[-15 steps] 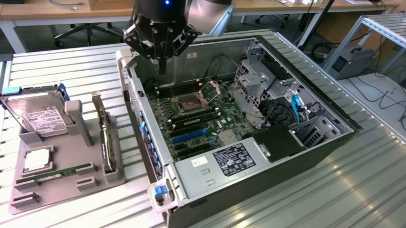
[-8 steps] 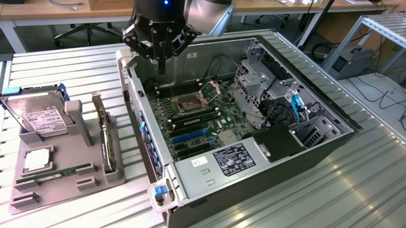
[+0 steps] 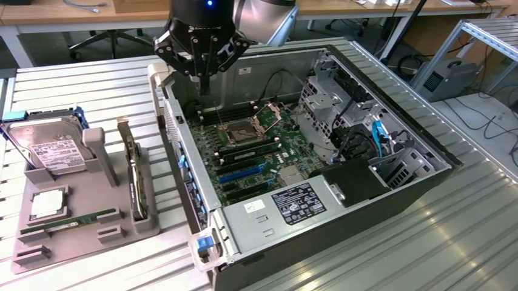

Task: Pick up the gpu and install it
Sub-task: 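Reach for the gpu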

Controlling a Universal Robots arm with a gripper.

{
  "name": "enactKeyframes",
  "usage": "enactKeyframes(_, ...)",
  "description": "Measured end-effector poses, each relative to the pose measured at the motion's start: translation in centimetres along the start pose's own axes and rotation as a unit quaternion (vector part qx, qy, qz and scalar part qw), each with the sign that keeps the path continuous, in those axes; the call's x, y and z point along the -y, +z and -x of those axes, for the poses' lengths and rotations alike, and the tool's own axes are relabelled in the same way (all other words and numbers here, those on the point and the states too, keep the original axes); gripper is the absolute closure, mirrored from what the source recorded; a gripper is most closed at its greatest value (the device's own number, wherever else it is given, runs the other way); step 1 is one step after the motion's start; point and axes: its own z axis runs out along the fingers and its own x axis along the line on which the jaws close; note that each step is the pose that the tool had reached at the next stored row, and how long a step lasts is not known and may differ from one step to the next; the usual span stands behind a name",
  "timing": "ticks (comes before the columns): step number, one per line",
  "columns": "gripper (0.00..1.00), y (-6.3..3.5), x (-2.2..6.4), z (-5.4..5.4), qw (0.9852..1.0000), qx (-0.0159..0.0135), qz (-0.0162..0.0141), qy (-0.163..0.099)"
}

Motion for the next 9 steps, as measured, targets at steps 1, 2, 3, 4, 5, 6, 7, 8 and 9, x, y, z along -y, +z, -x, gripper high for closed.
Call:
enactKeyframes(1, 0.89, 0.0, 0.0, -0.02, 1.0, 0.0, 0.0, 0.0)
enactKeyframes(2, 0.89, 0.0, 0.0, -0.04, 1.0, 0.0, 0.0, 0.0)
enactKeyframes(3, 0.89, 0.0, 0.0, -0.05, 1.0, 0.0, 0.0, 0.0)
enactKeyframes(4, 0.89, 0.0, 0.01, -0.14, 1.0, 0.0, 0.0, 0.0)
enactKeyframes(5, 0.89, -0.01, 0.02, -0.22, 1.0, 0.0, 0.0, 0.0)
enactKeyframes(6, 0.89, -0.01, 0.02, -0.24, 1.0, 0.0, 0.0, 0.0)
enactKeyframes(7, 0.89, -0.01, 0.02, -0.26, 1.0, 0.0, 0.0, 0.0)
enactKeyframes(8, 0.89, -0.01, 0.02, -0.28, 1.0, 0.0, 0.0, 0.0)
enactKeyframes(9, 0.89, -0.01, 0.02, -0.3, 1.0, 0.0, 0.0, 0.0)
